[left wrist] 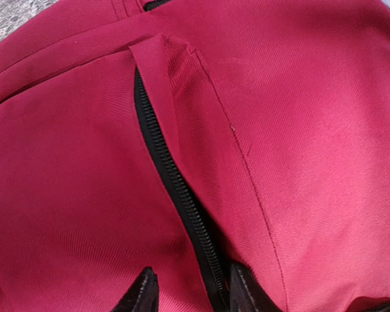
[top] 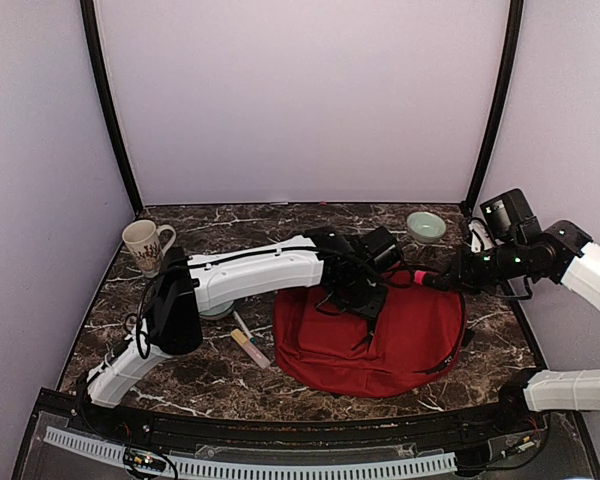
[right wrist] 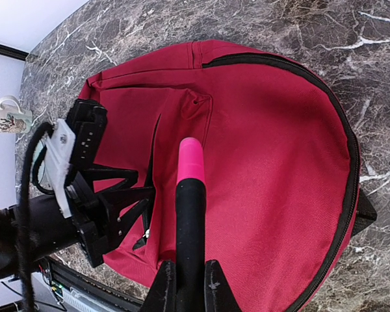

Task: Pack the student bag
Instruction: Open the lower front pocket of the student bag.

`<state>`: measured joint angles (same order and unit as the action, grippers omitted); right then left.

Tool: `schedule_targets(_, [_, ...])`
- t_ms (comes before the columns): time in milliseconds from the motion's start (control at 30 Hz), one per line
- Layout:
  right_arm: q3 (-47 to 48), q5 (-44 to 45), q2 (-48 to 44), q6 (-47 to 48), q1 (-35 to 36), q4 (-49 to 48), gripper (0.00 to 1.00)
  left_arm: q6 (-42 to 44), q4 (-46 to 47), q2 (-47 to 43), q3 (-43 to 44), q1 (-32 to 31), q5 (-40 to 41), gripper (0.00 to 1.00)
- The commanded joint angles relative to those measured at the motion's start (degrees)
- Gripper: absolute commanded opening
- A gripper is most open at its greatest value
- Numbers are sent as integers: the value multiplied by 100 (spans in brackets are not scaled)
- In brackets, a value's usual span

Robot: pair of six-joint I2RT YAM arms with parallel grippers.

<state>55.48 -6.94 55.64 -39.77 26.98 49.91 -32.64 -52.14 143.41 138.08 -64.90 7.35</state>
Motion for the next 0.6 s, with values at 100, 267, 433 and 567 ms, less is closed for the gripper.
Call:
schedule_targets(100, [59, -112, -77, -81, -27, -113, 0, 68, -321, 76, 227, -57, 409, 23])
schedule_targets(267, [-16, -523, -88, -76, -28, -366, 0, 25, -420, -42, 359, -64, 644, 0])
schedule_targets(433, [-152, -1244, -13, -89, -21, -846, 0, -164, -425, -285, 349, -66, 588, 0])
schedule_targets(567, [-285, -1545, 135, -236, -18, -1084, 0, -298, -498, -442, 322, -66, 539, 0])
